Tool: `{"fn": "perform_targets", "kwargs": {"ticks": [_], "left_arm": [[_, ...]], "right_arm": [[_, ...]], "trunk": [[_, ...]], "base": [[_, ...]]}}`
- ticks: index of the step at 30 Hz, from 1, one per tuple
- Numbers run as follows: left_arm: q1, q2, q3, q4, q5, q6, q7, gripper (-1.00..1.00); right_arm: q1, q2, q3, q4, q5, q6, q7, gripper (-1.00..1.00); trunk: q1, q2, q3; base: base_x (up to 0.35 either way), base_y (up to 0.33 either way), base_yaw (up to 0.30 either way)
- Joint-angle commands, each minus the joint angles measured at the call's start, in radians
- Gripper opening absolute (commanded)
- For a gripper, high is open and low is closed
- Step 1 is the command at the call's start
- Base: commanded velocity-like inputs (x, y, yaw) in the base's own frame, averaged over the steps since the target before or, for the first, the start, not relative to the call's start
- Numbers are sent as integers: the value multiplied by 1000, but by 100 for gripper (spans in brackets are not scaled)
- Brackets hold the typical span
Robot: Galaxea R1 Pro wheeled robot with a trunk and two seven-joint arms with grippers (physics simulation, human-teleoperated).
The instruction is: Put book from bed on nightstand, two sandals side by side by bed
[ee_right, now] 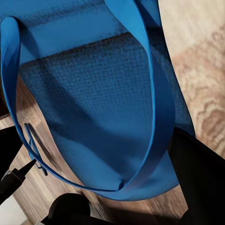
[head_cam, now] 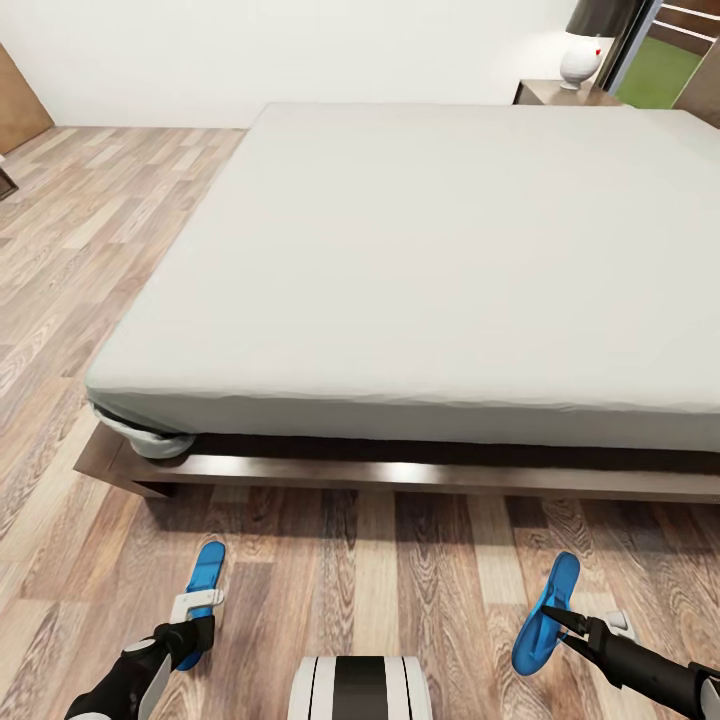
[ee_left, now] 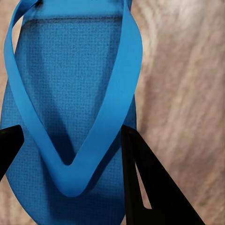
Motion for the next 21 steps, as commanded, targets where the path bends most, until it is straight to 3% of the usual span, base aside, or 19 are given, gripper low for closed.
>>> {"fn": "perform_targets", "kwargs": {"ticks": [1, 21], "left_arm": [[0, -1, 8, -2, -11, 5, -8, -100], [0, 2, 9, -2, -11, 4, -11, -100]], "right_arm": [[-1, 1, -7, 0, 7, 8, 6, -100], [-1, 0, -7, 0, 7, 9, 5, -100]], "trunk": [[0, 0, -1], [0, 0, -1]], "base": [[0, 0, 0], [0, 0, 0]]}}
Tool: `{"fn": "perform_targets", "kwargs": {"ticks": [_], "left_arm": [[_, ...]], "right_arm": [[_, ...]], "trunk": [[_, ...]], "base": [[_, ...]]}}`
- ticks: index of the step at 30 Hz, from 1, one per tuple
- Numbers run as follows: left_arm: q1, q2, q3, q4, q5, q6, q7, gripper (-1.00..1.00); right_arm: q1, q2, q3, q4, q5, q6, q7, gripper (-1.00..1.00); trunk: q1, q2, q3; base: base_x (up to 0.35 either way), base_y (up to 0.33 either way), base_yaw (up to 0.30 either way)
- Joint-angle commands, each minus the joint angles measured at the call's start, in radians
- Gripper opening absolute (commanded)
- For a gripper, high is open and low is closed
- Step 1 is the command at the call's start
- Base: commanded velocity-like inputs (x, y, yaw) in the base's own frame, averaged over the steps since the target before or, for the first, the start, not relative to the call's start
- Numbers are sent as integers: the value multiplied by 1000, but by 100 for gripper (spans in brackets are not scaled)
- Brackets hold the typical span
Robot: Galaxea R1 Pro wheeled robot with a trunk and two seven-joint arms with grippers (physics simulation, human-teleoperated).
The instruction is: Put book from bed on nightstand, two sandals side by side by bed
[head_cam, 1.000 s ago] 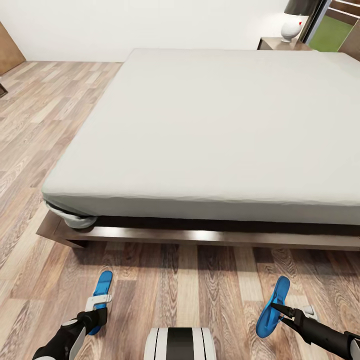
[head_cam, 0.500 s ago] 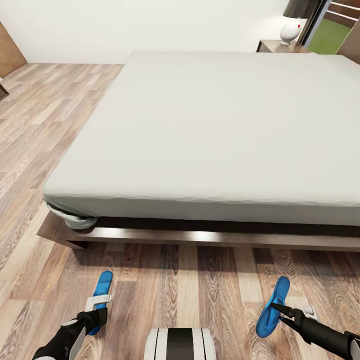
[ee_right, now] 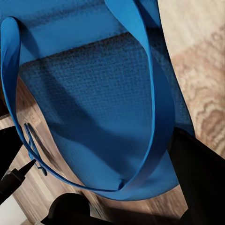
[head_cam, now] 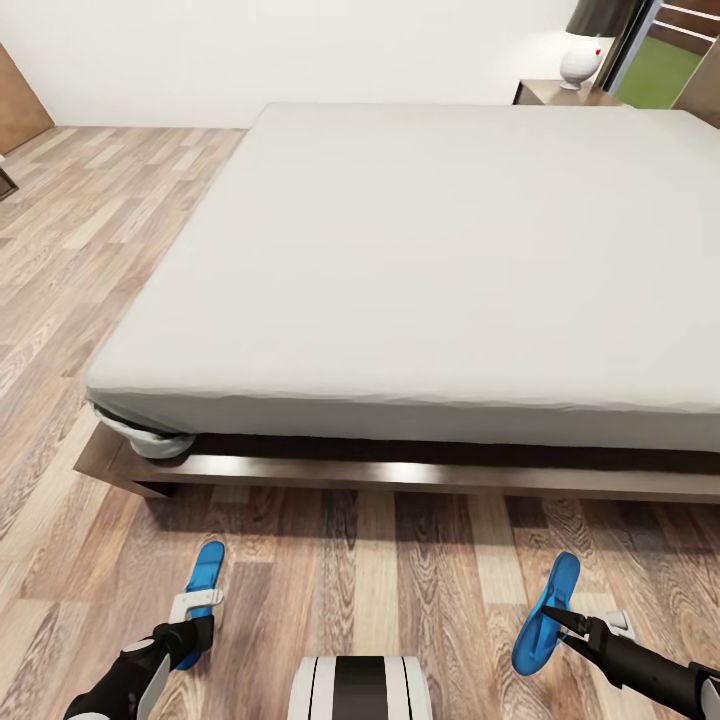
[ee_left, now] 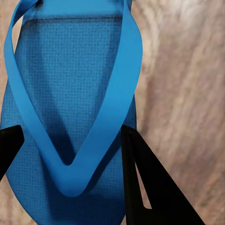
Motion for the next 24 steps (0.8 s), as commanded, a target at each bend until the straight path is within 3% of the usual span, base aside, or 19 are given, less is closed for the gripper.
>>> {"fn": "perform_targets", "kwargs": {"ticks": [1, 2, 18, 24], "left_arm": [[0, -1, 8, -2, -11, 5, -8, -100], [0, -1, 8, -2, -11, 5, -8, 100], [0, -1, 8, -3, -11, 5, -6, 100], [0, -1, 8, -3, -11, 7, -5, 100]], "right_arm": [[-1, 0, -7, 0, 7, 9, 6, -100], [-1, 0, -7, 0, 7, 9, 6, -100], [-1, 0, -7, 0, 7, 9, 6, -100], [-1, 0, -7, 0, 7, 8, 6, -100]], "trunk": [[0, 0, -1], [0, 0, -1], [0, 0, -1], [-3, 1, 23]], "base": [[0, 0, 0], [0, 0, 0], [0, 0, 0], [0, 0, 0]]}}
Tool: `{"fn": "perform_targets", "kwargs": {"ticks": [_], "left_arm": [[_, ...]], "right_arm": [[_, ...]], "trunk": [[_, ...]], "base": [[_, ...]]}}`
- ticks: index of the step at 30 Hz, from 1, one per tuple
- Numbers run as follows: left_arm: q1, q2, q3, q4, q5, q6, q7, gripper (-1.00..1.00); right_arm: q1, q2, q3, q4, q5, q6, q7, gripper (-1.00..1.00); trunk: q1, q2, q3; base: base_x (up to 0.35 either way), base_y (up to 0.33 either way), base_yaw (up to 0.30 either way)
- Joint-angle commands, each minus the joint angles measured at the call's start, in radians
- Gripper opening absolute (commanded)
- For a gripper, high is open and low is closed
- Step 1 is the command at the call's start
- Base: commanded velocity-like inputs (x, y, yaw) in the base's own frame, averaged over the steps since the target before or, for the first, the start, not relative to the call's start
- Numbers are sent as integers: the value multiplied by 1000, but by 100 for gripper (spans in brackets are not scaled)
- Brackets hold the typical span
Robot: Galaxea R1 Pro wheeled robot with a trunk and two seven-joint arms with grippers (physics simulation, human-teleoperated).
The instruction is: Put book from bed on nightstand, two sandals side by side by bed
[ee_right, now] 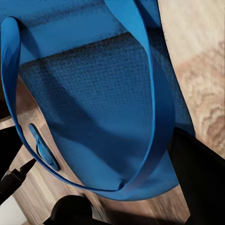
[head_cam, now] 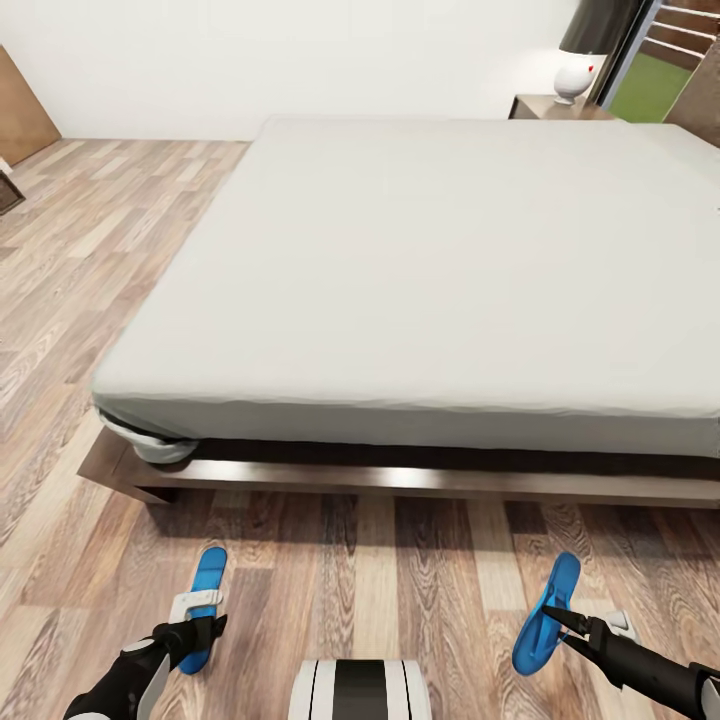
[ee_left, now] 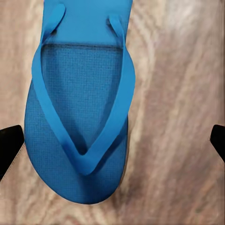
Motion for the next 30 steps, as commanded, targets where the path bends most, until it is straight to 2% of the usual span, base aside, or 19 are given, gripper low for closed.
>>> {"fn": "perform_targets", "kwargs": {"ticks": [1, 11, 12, 14, 16, 17, 19, 21, 22, 24, 27, 28, 30], "left_arm": [[0, -1, 8, -2, -9, 5, -8, 100], [0, 0, 9, -4, -9, 5, -11, 100], [0, 3, 10, -4, -8, 6, -16, 100], [0, 41, 14, -7, -5, 10, -67, 100], [0, 84, 15, -12, -2, 13, -151, 100], [0, 125, 21, -15, 7, 15, -229, 100], [0, 174, 39, -16, 36, 17, -351, 100], [0, 208, 55, -16, 69, 17, -482, 100], [0, 213, 58, -16, 74, 17, -514, 100], [0, 228, 64, -12, 88, 17, -661, 100], [0, 251, 67, 14, 94, 16, -808, 100], [0, 262, 67, 40, 95, 14, -850, 100], [0, 266, 67, 53, 95, 14, -869, 100]], "right_arm": [[-1, 1, -6, 0, 7, 8, 5, -100], [-1, 2, -6, 0, 7, 7, 5, -100], [0, 2, -5, 0, 8, 7, 5, -100], [-1, 2, -5, 0, 9, 7, 5, -100], [-1, 2, -5, 0, 9, 7, 5, -100], [-1, 2, -5, 0, 9, 7, 5, -100], [-1, 2, -5, 1, 10, 6, 5, -100], [-1, 2, -4, 1, 12, 5, 5, -100], [-1, 2, -4, 1, 12, 4, 5, -100], [0, 2, -3, 2, 14, -1, 2, -100], [0, 2, -1, 13, 16, -14, -8, -100], [0, 2, 2, 15, 31, -36, -19, -100], [0, 4, 2, 16, 81, -63, -45, -100]], "trunk": [[-1, 0, 3], [-5, 2, 42], [-6, 3, 46], [-6, 3, 54], [-7, 4, 61], [-8, 4, 65], [-8, 4, 65], [-8, 4, 65], [-8, 4, 65], [-8, 4, 65], [-8, 4, 65], [-8, 4, 65], [-8, 4, 65]], "base": [[0, 0, 0], [0, 0, 0], [0, 0, 0], [0, 0, 0], [0, 0, 0], [0, 0, 0], [0, 0, 0], [0, 0, 0], [0, 0, 0], [0, 0, 0], [0, 0, 0], [0, 0, 0], [0, 0, 0]]}}
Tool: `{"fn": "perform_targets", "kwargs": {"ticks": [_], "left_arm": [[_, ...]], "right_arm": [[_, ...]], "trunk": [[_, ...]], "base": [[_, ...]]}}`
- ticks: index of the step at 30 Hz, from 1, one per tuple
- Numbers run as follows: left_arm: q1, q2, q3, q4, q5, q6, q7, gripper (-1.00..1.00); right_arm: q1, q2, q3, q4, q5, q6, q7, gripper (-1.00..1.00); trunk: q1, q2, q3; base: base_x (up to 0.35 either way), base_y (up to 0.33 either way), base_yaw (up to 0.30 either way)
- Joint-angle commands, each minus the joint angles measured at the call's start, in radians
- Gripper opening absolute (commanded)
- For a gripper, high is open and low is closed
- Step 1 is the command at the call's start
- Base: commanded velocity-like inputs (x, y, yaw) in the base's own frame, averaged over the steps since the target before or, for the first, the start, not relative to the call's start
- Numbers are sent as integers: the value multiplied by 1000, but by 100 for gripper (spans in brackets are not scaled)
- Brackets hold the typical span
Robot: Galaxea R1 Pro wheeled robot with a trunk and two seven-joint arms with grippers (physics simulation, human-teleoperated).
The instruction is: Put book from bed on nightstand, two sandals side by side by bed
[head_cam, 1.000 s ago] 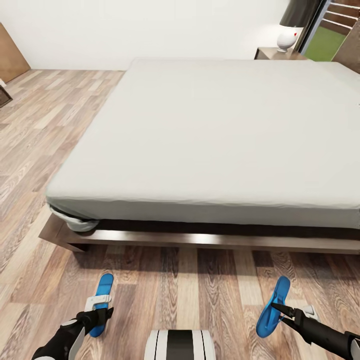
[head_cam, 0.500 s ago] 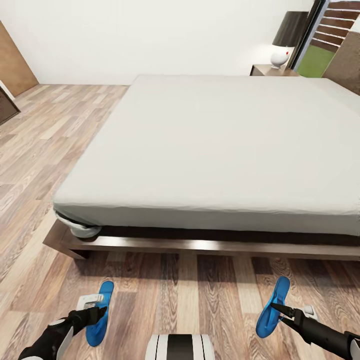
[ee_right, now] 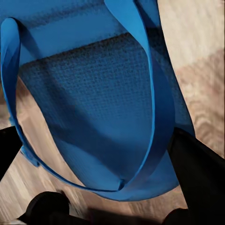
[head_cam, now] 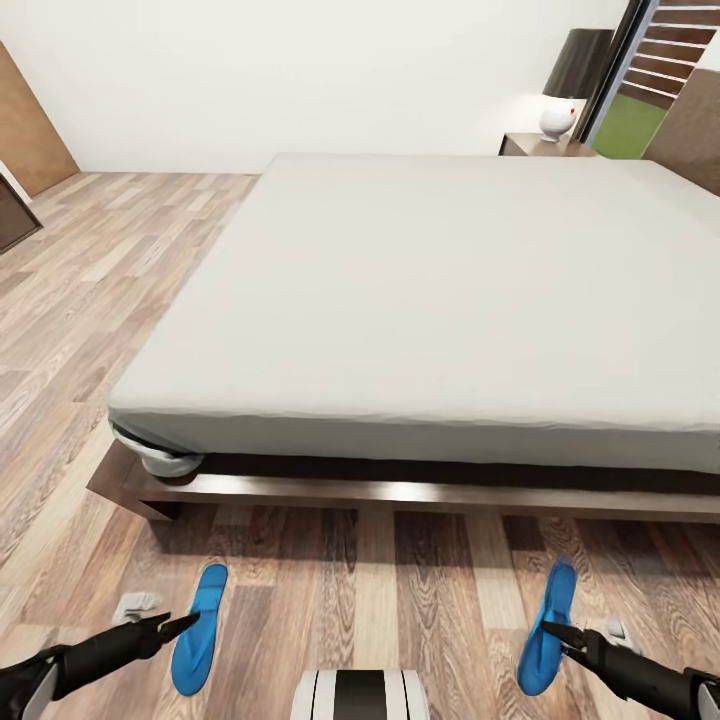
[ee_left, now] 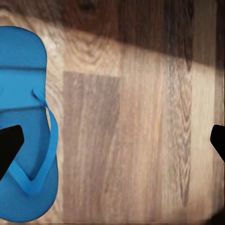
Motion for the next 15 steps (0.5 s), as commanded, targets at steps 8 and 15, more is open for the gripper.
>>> {"fn": "perform_targets", "kwargs": {"ticks": [8, 15], "left_arm": [[-1, 2, 9, 9, -7, 10, -20, 100], [-1, 2, 9, 9, -7, 10, -20, 100]], "right_arm": [[-1, 9, -12, -13, 218, -23, -330, -100], [-6, 10, -6, -62, 230, -14, -578, -100]], "trunk": [[0, 0, -1], [0, 0, -1]], "base": [[0, 122, 0], [0, 238, 0]]}}
